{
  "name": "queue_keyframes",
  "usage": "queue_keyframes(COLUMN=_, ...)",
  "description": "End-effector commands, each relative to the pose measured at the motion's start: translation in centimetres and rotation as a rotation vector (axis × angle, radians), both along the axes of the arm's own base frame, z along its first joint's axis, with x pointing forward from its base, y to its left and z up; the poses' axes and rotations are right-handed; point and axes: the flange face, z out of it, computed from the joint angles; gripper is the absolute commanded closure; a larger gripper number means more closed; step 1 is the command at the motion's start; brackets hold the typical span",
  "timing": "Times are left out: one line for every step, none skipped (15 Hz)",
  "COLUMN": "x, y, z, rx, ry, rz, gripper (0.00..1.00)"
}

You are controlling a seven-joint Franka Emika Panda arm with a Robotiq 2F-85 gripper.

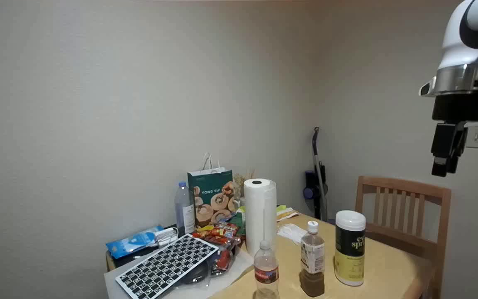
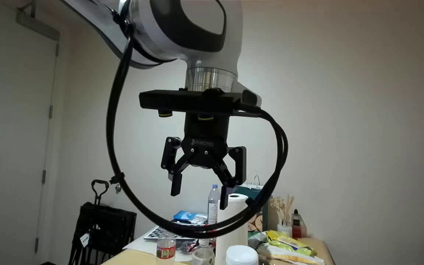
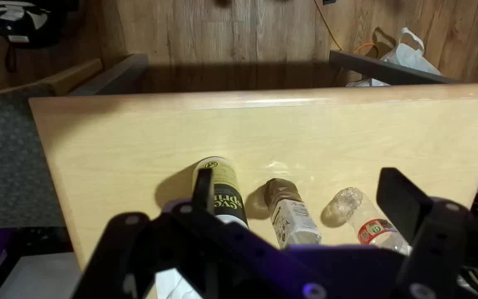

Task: Put the white bottle on the paper towel

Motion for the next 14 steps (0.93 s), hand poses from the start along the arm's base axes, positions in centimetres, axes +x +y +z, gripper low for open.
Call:
queue_keyframes(x=0.0, y=0.0, z=0.0, rx=0.000, ry=0.001, rz=0.000, gripper=0.00)
queue_keyframes(x=0.0, y=0.0, z=0.0, rx=0.000, ry=0.001, rz=0.000, gripper=0.00)
queue_keyframes(x=0.0, y=0.0, z=0.0, rx=0.000, ry=0.001, rz=0.000, gripper=0.00)
queue_keyframes(x=0.0, y=0.0, z=0.0, rx=0.000, ry=0.001, rz=0.000, gripper=0.00)
queue_keyframes(x=0.0, y=0.0, z=0.0, rx=0.000, ry=0.001, rz=0.000, gripper=0.00)
queue_keyframes(x=0.0, y=0.0, z=0.0, rx=0.000, ry=0.001, rz=0.000, gripper=0.00)
queue_keyframes(x=0.5, y=0.0, z=0.1, rx=-0.002, ry=0.005, rz=0.013, gripper=0.00)
queue_keyframes(x=1.0, y=-0.1, z=0.3, rx=-0.009, ry=0.011, rz=0.023, gripper=0.00)
queue_keyframes(x=1.5, y=-0.1, z=0.3, rx=-0.014, ry=0.015, rz=0.033, gripper=0.00)
queue_keyframes(x=2.3, y=-0.2, z=0.3, rx=-0.020, ry=0.018, rz=0.045, gripper=0.00)
queue_keyframes(x=3.1, y=-0.1, z=0.4, rx=-0.021, ry=0.021, rz=0.062, gripper=0.00)
queue_keyframes(x=3.9, y=0.0, z=0.4, rx=-0.027, ry=0.025, rz=0.079, gripper=0.00)
queue_keyframes(x=4.9, y=0.1, z=0.3, rx=-0.031, ry=0.029, rz=0.095, gripper=0.00)
queue_keyframes(x=5.9, y=0.2, z=0.2, rx=-0.042, ry=0.039, rz=0.110, gripper=0.00)
